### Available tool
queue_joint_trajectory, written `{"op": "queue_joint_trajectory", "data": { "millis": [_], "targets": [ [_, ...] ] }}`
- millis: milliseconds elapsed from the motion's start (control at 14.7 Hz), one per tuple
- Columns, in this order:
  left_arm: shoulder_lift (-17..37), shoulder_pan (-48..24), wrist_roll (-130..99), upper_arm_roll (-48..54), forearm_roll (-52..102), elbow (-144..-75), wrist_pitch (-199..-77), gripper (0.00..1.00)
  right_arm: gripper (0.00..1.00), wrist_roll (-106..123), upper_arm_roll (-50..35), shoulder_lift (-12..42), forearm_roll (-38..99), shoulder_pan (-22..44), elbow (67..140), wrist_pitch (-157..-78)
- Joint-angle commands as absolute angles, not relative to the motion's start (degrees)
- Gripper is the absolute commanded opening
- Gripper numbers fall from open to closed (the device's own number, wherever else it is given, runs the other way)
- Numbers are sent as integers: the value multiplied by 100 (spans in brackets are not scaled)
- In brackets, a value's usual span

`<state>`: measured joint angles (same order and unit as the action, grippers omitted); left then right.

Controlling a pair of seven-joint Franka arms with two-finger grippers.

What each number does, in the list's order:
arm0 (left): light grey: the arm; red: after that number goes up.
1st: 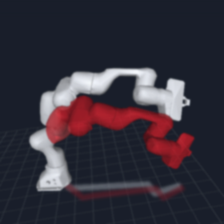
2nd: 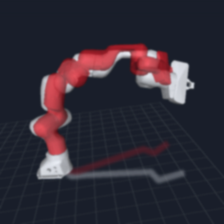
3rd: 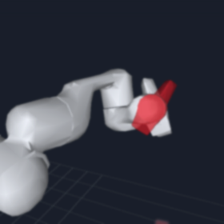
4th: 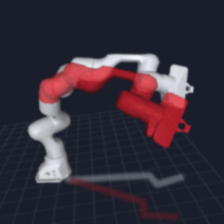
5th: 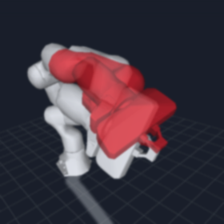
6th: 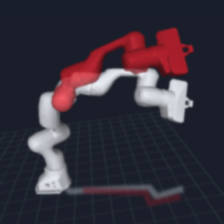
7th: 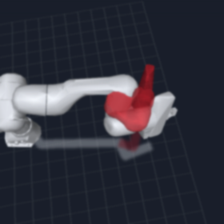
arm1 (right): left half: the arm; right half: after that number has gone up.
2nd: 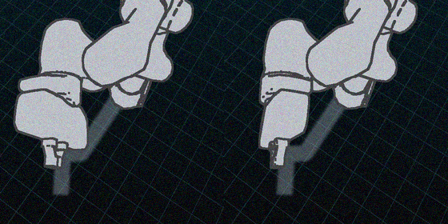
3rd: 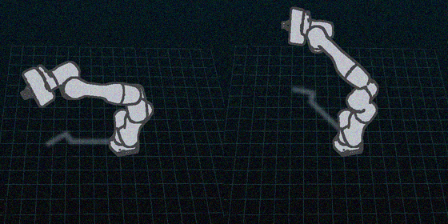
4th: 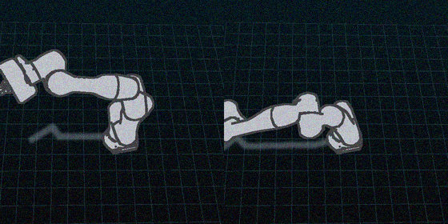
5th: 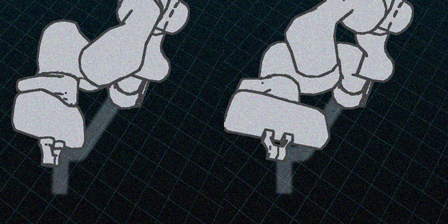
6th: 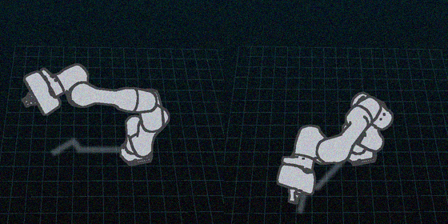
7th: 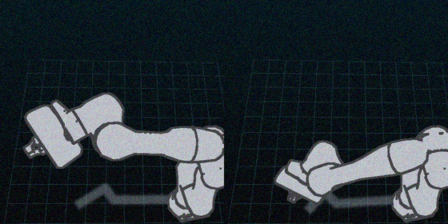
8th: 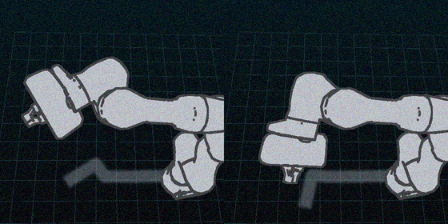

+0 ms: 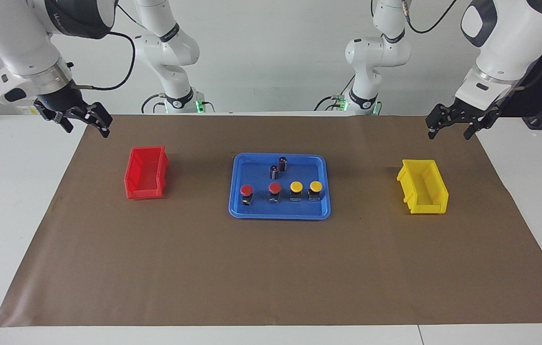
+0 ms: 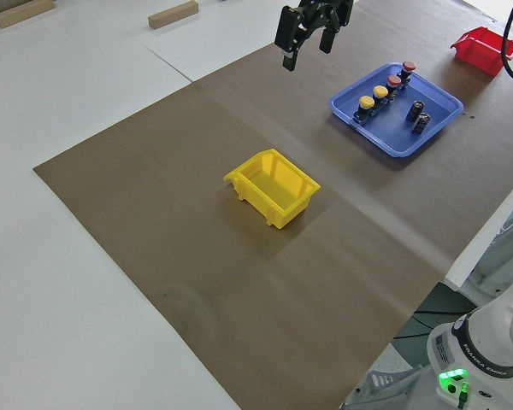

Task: Sort red and yellow buttons by color

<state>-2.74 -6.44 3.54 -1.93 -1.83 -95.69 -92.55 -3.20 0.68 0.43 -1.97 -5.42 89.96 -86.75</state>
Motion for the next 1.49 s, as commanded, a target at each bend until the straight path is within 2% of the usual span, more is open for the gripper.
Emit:
{"op": "queue_joint_trajectory", "data": {
  "millis": [0,1154,1425],
  "targets": [
    [-343,-615,396,-193,-149,-9562,-9158,100,100,-193,53,-70,-105,-597,9158,-8815],
    [-343,-615,396,-193,-149,-9562,-9158,100,100,-193,9,-44,-106,-554,9123,-8780],
    [-360,-615,396,-193,-141,-9563,-9106,100,100,-220,-9,35,-114,-475,8921,-8560]
  ]
}}
